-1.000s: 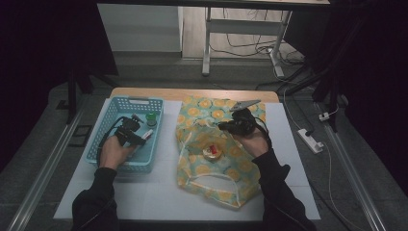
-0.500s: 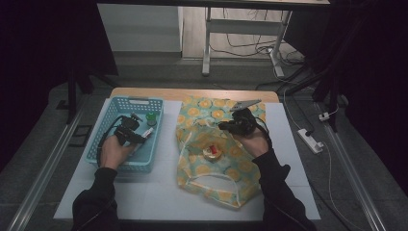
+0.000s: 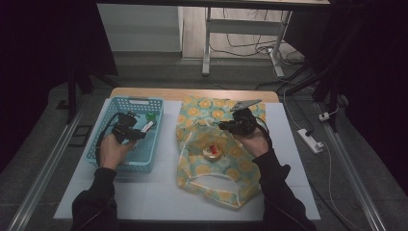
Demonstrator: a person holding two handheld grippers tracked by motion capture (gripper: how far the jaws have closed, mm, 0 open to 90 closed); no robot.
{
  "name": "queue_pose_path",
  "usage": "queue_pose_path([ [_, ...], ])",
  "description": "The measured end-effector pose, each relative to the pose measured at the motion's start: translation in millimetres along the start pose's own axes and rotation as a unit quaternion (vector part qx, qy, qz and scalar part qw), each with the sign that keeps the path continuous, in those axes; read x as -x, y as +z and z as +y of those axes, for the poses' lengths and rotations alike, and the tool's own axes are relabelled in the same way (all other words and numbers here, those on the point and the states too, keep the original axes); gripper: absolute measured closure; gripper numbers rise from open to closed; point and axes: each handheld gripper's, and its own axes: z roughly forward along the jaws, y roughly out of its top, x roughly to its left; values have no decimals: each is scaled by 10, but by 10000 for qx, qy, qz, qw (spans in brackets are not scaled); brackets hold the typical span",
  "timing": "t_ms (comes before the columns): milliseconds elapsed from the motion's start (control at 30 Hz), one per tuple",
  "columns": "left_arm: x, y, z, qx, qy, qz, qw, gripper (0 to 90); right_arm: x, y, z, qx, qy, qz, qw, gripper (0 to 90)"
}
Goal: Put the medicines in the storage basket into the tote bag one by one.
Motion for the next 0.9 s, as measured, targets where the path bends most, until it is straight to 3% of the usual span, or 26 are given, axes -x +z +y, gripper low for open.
queue_pose_path([
  [467, 19, -277, 18, 606, 24, -30, 9982, 724, -10, -18, 12, 43, -21, 5, 10000, 895],
  [900, 91, -522, 47, 916, -18, -123, 9957, 724, -23, -46, 27, 89, -25, 6, 10000, 895],
])
